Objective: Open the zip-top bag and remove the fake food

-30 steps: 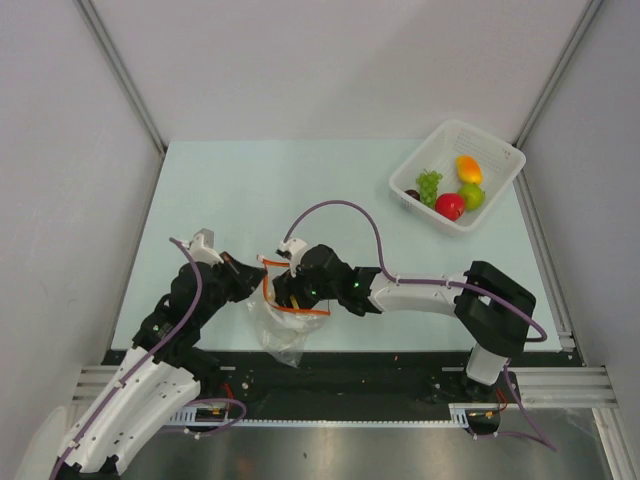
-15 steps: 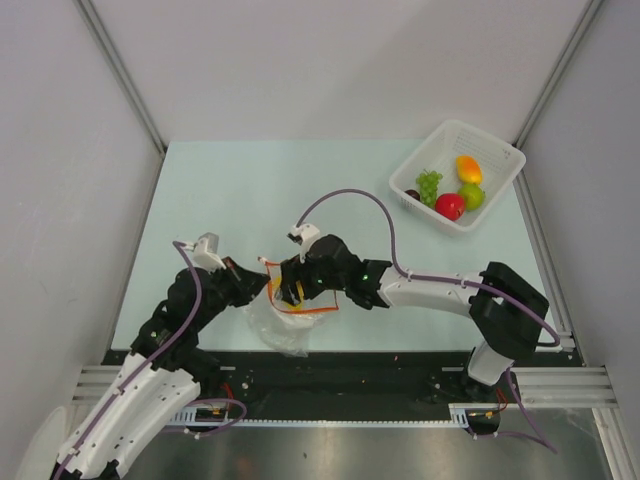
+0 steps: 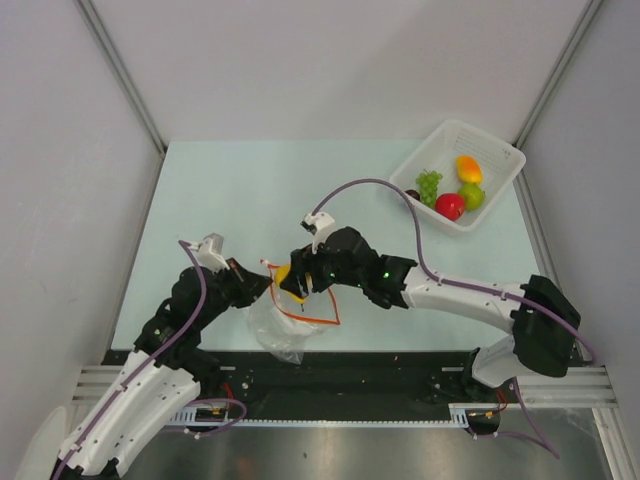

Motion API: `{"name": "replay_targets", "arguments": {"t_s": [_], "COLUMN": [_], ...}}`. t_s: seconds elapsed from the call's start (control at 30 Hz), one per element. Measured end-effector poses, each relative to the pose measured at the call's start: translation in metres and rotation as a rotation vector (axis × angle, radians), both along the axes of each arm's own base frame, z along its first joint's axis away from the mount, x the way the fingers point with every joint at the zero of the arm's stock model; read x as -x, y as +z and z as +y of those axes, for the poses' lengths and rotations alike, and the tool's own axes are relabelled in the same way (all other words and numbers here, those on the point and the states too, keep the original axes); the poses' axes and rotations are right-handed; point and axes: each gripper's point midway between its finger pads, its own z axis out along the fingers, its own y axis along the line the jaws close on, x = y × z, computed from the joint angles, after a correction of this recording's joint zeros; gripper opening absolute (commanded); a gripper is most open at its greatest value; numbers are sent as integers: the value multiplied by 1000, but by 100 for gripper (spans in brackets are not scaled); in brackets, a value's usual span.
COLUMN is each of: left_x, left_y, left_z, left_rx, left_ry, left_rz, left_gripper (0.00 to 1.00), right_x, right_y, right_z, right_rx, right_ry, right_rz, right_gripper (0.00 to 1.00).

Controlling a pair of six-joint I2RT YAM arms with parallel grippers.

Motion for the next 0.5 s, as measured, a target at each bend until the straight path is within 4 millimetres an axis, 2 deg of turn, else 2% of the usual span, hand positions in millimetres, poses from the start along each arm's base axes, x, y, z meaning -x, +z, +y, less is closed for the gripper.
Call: {"name": "replay_targets", "arguments": {"t_s": [0.17, 0.3, 0.4, 0.5], "left_x": [2, 2, 3, 3], "left_y": [-2, -4, -4, -5], "left_z": [2, 3, 3, 4], "left_rx": [-5, -9, -10, -13], "left_ry": [7, 8, 7, 9], "left_rz": [4, 11, 12, 16], "left_gripper": [0, 0, 0, 0], "right_x": [-5, -20, -48, -90], "right_y": [46, 69, 78, 85], "right_z": [-16, -33, -57, -95], "right_rx": [-74, -110, -115, -108], "right_ry": [-36, -94, -189, -345], "right_rz": [-78, -120, -143, -172], "right_gripper": [17, 17, 18, 18]}}
